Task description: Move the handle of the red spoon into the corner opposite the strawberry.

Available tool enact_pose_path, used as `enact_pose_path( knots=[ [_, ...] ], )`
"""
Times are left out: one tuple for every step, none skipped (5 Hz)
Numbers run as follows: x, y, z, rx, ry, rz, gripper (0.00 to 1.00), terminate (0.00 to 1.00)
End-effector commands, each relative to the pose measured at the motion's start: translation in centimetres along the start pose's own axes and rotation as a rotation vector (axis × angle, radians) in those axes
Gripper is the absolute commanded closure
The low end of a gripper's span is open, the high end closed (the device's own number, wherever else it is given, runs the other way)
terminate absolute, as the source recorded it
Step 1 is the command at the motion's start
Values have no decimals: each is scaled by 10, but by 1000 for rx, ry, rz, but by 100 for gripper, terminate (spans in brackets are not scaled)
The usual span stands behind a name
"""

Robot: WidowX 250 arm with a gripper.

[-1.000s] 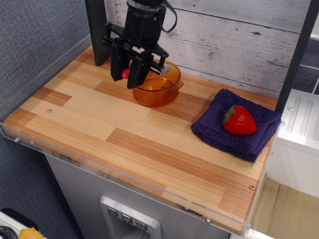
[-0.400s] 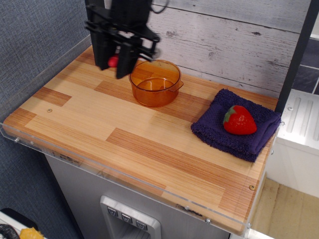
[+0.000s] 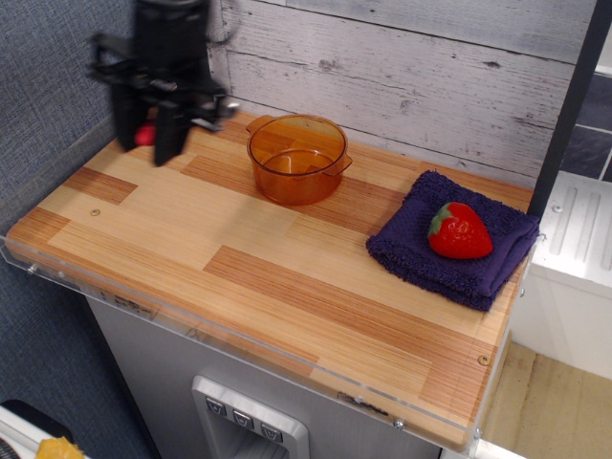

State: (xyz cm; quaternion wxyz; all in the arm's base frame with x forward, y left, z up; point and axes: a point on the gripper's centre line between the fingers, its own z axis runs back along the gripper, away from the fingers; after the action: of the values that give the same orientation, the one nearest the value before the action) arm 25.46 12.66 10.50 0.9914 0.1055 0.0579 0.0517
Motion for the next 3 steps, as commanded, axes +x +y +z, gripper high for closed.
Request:
enact_pose_path(
  knots=[
    [5,33,-9,24,-67,72,100,0],
    [9,35,-26,53,-17,45,100,0],
    [7,42,-42,43,-5,41,100,0]
  ],
)
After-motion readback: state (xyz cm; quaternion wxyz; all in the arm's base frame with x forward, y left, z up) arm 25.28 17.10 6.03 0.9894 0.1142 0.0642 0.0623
